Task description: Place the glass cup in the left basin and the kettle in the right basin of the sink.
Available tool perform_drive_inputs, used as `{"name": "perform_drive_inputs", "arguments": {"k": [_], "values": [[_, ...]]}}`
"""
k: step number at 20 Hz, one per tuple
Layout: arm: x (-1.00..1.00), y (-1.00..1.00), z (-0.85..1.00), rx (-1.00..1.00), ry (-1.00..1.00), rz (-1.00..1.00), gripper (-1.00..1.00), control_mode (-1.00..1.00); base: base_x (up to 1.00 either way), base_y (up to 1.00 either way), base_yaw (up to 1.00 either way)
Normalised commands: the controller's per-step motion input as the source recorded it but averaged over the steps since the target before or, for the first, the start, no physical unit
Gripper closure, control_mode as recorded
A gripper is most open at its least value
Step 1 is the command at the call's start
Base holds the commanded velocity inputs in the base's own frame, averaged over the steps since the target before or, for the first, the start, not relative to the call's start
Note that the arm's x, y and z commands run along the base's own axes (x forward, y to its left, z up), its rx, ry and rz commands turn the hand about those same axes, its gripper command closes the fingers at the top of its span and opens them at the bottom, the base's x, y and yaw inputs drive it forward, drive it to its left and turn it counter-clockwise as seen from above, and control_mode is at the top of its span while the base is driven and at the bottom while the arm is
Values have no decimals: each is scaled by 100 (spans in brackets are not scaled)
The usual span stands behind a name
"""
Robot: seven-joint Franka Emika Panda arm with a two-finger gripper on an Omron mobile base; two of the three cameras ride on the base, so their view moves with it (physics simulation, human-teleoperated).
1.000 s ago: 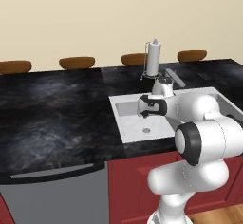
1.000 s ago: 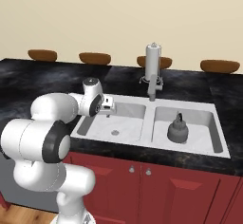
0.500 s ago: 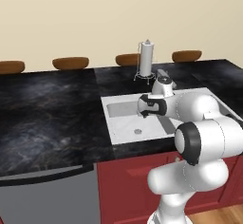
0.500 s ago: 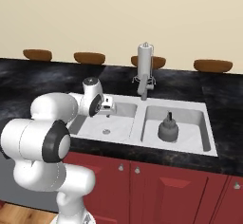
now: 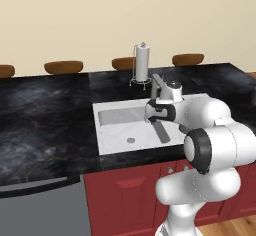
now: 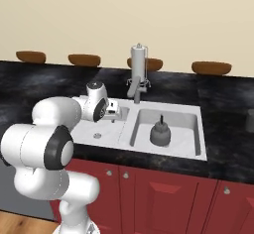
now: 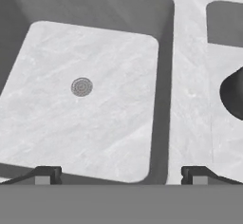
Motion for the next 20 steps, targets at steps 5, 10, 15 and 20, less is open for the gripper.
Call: {"name": "perform_drive_inputs", "arguments": {"k": [5,10,15,20], "values": [[0,0,0,0,0,0,-100,100,0,-44,0],[0,0,0,0,0,0,-100,100,0,-44,0],[0,0,0,0,0,0,-100,100,0,-43,0],[0,0,0,0,0,0,-100,100,0,-42,0]]}}
